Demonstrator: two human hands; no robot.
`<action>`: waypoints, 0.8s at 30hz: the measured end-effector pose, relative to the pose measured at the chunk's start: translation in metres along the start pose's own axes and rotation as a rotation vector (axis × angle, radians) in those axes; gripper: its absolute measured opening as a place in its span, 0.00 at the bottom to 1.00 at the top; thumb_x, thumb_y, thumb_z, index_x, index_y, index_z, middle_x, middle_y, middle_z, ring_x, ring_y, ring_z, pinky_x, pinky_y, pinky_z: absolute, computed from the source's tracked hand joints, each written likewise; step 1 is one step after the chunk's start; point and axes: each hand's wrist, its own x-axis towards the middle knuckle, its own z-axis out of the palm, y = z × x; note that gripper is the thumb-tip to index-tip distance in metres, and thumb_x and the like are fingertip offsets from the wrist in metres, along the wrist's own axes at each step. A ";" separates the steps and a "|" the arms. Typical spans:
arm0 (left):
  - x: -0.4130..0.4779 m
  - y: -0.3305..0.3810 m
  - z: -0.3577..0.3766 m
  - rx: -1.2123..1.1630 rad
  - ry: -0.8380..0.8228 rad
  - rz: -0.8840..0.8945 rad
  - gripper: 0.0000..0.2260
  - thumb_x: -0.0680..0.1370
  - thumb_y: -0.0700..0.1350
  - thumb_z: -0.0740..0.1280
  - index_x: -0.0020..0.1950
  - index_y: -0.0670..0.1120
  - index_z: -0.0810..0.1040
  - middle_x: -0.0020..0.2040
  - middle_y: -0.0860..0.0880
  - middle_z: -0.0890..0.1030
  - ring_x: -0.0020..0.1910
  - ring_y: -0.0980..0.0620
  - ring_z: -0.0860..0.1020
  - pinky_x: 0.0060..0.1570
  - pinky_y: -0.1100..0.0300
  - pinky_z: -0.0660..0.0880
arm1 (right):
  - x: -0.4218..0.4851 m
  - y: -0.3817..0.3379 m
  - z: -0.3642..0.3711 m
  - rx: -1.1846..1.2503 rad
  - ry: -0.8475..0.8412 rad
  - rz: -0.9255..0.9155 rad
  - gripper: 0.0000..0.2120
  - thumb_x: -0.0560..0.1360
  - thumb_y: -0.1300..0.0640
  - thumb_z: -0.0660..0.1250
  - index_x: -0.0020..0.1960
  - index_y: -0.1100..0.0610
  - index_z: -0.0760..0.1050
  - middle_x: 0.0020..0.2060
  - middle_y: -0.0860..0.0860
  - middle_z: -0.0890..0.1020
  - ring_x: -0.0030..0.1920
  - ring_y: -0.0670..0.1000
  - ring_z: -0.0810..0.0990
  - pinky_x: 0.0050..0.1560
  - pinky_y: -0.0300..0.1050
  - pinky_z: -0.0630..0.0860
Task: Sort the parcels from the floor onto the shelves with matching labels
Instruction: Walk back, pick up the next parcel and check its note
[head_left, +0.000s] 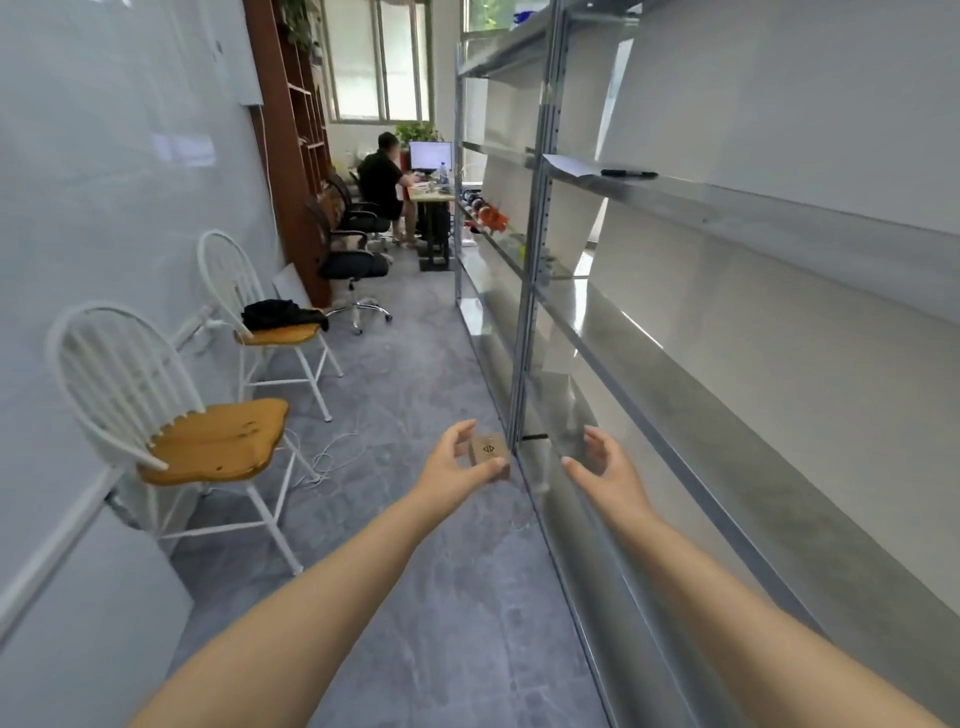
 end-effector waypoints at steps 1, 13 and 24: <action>0.009 -0.003 -0.008 -0.007 0.019 -0.004 0.30 0.74 0.45 0.72 0.73 0.46 0.64 0.73 0.47 0.67 0.71 0.49 0.66 0.66 0.57 0.67 | 0.008 -0.002 0.011 0.006 -0.010 -0.005 0.29 0.74 0.61 0.70 0.72 0.60 0.64 0.72 0.58 0.69 0.73 0.54 0.66 0.71 0.46 0.63; 0.148 -0.007 -0.041 0.014 0.116 -0.005 0.30 0.74 0.45 0.72 0.73 0.45 0.64 0.71 0.46 0.69 0.70 0.47 0.67 0.66 0.56 0.67 | 0.155 -0.027 0.055 -0.032 -0.146 -0.108 0.30 0.75 0.60 0.68 0.74 0.59 0.62 0.71 0.54 0.68 0.71 0.50 0.66 0.64 0.36 0.62; 0.311 0.021 -0.040 -0.003 0.215 0.009 0.28 0.74 0.46 0.71 0.72 0.47 0.66 0.68 0.47 0.72 0.68 0.49 0.69 0.61 0.60 0.67 | 0.340 -0.032 0.056 -0.036 -0.219 -0.099 0.30 0.75 0.57 0.68 0.74 0.56 0.61 0.73 0.53 0.67 0.73 0.51 0.65 0.65 0.40 0.63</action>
